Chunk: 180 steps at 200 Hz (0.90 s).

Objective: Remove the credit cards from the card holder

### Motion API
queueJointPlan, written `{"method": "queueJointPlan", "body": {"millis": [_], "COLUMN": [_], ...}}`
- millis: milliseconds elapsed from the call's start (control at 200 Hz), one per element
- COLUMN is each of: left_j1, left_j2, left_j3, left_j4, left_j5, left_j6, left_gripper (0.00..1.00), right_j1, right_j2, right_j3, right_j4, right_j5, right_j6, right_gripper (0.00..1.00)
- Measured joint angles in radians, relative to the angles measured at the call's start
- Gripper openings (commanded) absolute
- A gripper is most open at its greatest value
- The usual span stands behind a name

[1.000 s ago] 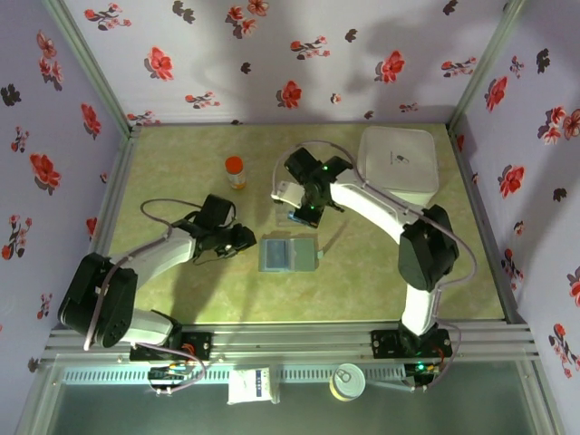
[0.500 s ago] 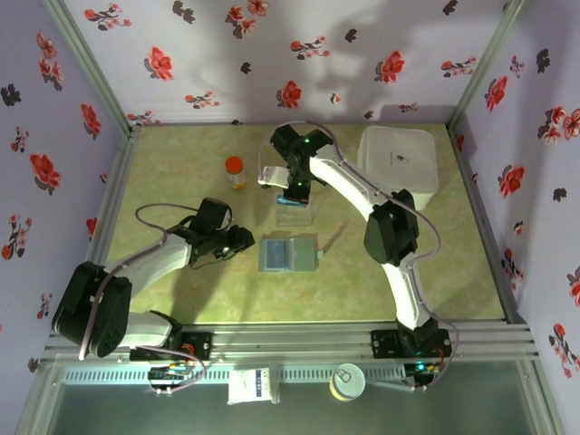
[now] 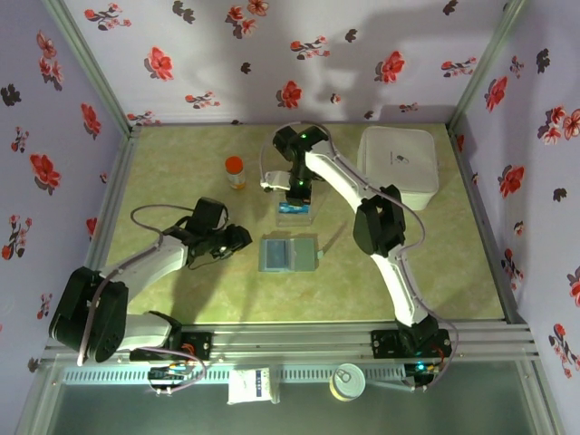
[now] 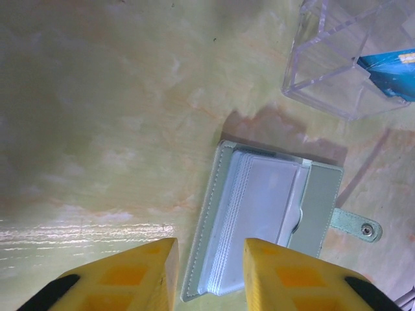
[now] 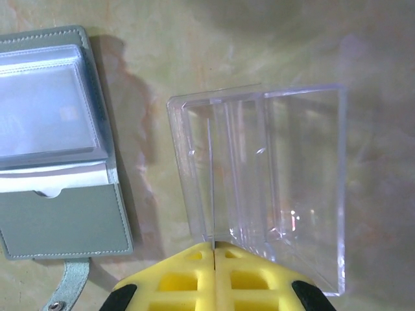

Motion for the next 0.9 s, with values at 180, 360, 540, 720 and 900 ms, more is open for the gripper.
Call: {"method": "queueJointPlan", "body": {"millis": [180,360,540,720,900], "left_j1": [0.006,0.011,0.017,0.019,0.021], "left_j2": [0.0,0.0,0.001,0.017,0.036], "left_j3": [-0.018,-0.02,-0.02,-0.019,-0.016], "left_j4": [-0.004,-0.009,-0.012,-0.013,-0.016], "left_j5": [-0.002,-0.003,-0.002,-0.002,-0.002], "left_j6": [0.0,-0.001,-0.001,0.0,0.0], "left_gripper": [0.32,0.32,0.32,0.33,0.33], "right_j1": [-0.002,-0.003,-0.007,-0.018,-0.027], "right_j2": [0.053,0.077,0.08,0.105,0.122], "right_j3": [0.059,0.064,0.066,0.073,0.077], "right_j4": [-0.06,-0.091,-0.098,-0.101,-0.101], "right_j5": [-0.035,-0.054,-0.071,-0.098,-0.122], "right_j6": [-0.021,-0.028,-0.035,-0.04,-0.04], "right_gripper": [0.0,0.0,0.0,0.02,0.06]}}
